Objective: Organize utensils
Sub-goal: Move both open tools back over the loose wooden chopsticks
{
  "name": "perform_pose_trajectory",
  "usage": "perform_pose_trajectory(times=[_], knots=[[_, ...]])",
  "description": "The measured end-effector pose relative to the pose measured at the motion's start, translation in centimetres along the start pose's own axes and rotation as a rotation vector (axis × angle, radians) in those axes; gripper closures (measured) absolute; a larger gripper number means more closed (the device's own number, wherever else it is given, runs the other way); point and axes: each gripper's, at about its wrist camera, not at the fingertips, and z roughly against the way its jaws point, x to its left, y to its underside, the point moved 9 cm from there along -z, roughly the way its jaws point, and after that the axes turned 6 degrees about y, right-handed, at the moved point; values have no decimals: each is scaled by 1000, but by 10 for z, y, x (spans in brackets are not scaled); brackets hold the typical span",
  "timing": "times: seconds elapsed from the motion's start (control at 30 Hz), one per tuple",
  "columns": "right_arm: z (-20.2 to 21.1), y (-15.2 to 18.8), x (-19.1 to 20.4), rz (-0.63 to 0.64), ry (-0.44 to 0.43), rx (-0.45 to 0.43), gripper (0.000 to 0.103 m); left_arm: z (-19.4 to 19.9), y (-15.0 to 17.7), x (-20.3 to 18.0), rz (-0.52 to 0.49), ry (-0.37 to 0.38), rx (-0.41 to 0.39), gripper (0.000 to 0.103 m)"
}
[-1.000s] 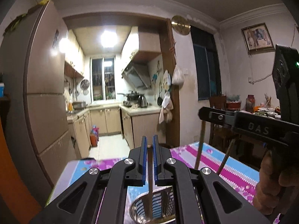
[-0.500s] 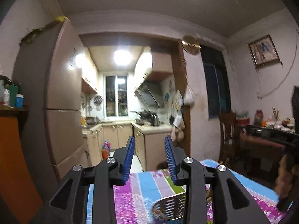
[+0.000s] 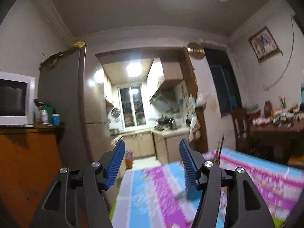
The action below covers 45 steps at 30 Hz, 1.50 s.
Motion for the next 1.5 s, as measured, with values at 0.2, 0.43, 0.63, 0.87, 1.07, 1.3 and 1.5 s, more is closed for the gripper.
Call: perform_pose_trajectory(times=[0.2,0.43,0.63,0.87,1.07,1.3,1.5], knots=[[37,70,-18,-33,82,167,64,57,75,-15,-65,-44,191,42],[29,179,55,27,-4,393,64,91,172,-83,-42,112,416,43],[17,229,130,117,-110,434,64,104,220,-132,40,229,529,57],[16,243,187,242,-165,400,65,95,232,-144,101,232,528,81],[17,238,206,244,-173,368,72,78,239,-145,63,141,513,81],[14,240,221,255,-162,368,82,74,243,-160,39,147,499,81],[9,246,220,237,-139,396,83,74,251,-154,57,112,509,81]])
